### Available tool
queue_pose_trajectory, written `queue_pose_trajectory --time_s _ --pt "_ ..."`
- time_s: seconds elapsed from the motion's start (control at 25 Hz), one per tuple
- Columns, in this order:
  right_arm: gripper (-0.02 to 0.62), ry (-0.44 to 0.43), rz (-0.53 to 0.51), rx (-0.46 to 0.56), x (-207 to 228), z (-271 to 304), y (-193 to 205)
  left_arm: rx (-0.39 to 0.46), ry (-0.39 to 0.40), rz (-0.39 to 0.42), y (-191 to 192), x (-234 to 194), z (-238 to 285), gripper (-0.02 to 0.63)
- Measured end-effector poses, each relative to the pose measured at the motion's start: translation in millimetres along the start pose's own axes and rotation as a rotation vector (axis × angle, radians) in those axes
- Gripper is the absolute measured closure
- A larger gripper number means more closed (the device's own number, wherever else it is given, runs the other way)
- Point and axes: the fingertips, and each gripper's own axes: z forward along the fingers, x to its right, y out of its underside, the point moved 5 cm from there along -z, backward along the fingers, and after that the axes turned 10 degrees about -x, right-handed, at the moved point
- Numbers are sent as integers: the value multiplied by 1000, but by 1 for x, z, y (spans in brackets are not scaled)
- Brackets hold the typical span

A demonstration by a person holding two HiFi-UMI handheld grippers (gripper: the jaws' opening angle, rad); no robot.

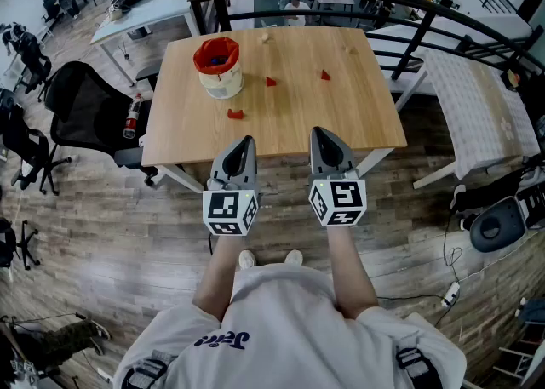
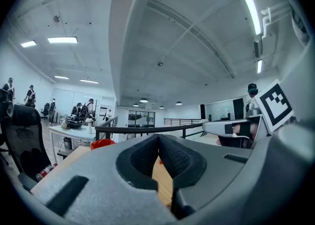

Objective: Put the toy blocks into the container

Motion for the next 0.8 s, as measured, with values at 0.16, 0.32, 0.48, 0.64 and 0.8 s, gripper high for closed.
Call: queue_pose_trajectory --time_s 0.16,0.32,0.48,0.64,0.8 --pt "581 -10 -47 -21 10 -3 4 -5 -1 8 2 16 5 592" --pt "581 -38 -63 -45 14 -5 11 -16 -10 8 6 29 4 592" --pt "581 -72 -58 -62 11 1 16 -34 -18 7 12 30 7 592" --pt "581 -103 -62 -76 5 16 20 -39 -33 -3 15 18 16 592" --pt "581 -108 -76 -95 5 40 23 -46 -28 -13 21 2 35 592"
